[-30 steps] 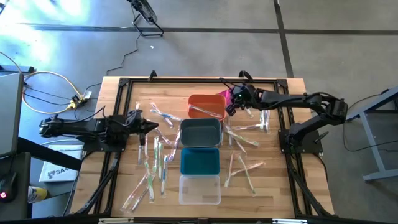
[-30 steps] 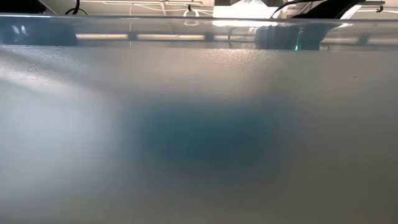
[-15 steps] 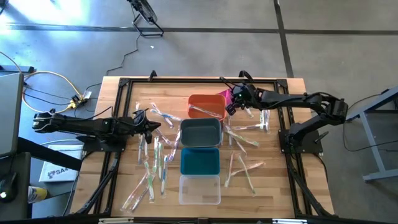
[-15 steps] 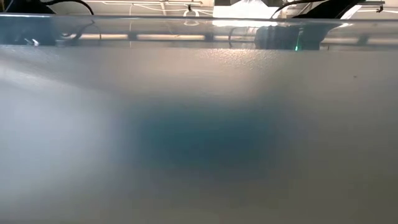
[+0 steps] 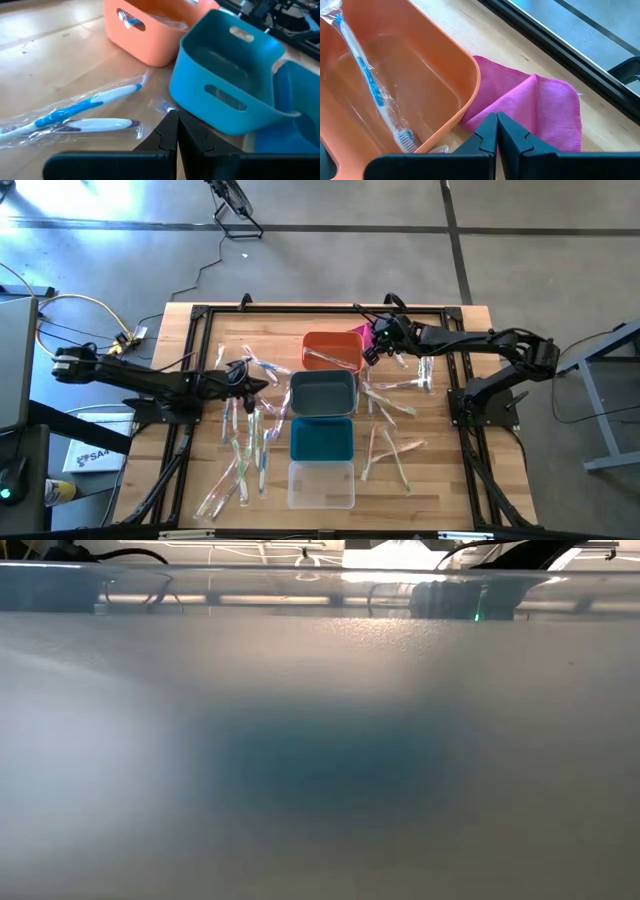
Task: Pick & Place Toothbrushes
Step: Adjust the orange bin
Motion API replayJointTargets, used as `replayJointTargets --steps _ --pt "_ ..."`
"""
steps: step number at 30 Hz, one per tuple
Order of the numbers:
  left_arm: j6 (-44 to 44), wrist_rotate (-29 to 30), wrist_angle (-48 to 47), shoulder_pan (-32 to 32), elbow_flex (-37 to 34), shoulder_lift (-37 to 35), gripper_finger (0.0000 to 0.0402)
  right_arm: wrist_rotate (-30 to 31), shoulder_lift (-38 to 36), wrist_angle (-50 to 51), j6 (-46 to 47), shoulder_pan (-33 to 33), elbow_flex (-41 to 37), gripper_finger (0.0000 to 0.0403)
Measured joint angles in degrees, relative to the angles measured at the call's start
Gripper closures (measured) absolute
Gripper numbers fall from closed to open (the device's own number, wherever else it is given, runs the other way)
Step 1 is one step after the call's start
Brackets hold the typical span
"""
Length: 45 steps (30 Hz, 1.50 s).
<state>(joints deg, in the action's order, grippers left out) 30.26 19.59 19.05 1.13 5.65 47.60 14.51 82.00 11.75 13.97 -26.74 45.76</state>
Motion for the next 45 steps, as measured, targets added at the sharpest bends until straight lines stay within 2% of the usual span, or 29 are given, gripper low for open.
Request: replayJointTargets --steps 5,14,24,29,34,45 --pt "0.02 -0.02 5.50 0.00 0.00 6.73 0.0396 -3.20 0.02 0.04 1.27 -0.02 -0.02 0.0401" --pt "0.04 -0.79 11.65 0.00 0.04 13.47 0.0396 -3.91 0.05 0.58 4.26 0.00 -0.02 0.0401" --pt "0.04 -0.76 11.76 0.00 0.07 13.90 0.0396 -1.10 8.07 -3.38 6.82 0.51 -0.09 0.0401" --pt "0.09 -0.74 11.76 0.00 0.07 13.90 0.0396 -0.06 8.52 -7.10 6.65 0.33 -0.07 0.0400" --pt "0.08 -0.72 11.74 0.00 0.07 13.90 0.0396 -4.45 8.52 -9.50 5.71 -0.04 -0.07 0.0400" --pt "0.07 -0.66 11.72 0.00 0.07 13.90 0.0396 -7.60 8.52 -11.72 4.75 -0.30 -0.07 0.0400"
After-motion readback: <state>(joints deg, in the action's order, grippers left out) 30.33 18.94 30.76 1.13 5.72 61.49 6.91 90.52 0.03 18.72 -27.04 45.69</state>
